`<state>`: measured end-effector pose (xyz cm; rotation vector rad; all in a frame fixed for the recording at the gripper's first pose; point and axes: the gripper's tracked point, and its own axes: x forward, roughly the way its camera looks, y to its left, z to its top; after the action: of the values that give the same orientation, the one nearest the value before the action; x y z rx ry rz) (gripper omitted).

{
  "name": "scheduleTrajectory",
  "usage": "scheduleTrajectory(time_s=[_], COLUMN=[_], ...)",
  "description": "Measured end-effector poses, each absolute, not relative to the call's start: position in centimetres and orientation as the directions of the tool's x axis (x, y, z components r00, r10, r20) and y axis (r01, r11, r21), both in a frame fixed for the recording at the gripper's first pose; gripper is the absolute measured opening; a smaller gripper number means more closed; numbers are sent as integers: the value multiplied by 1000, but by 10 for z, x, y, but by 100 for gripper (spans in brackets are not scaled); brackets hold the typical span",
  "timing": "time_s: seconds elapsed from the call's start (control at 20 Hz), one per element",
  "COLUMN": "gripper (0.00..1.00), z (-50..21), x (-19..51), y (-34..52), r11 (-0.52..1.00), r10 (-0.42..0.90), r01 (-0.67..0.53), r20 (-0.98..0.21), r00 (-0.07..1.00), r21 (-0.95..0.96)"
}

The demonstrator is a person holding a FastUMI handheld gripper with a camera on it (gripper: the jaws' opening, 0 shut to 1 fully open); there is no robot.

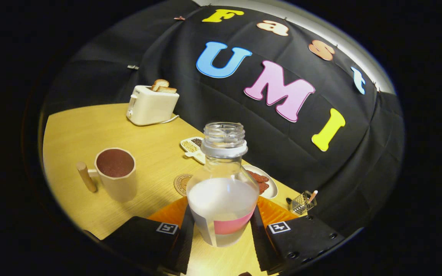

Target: Take the bottle from table, then pour the juice into the cup, finally place the bottle on the coaster

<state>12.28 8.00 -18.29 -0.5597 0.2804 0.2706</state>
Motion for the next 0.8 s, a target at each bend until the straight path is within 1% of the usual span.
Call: scheduleTrajectory(time_s=[0.35,0.55,0.8], gripper=[70,70,70], z=[-170,-179,-185], x=[125,131,134], y=[97,107,115], r11=[693,626,505], r10=[132,125,140], r01=[-304,-329,-357], r20=[-299,-326,-334], r00=[945,937,932], r21=[-654,-707,-786])
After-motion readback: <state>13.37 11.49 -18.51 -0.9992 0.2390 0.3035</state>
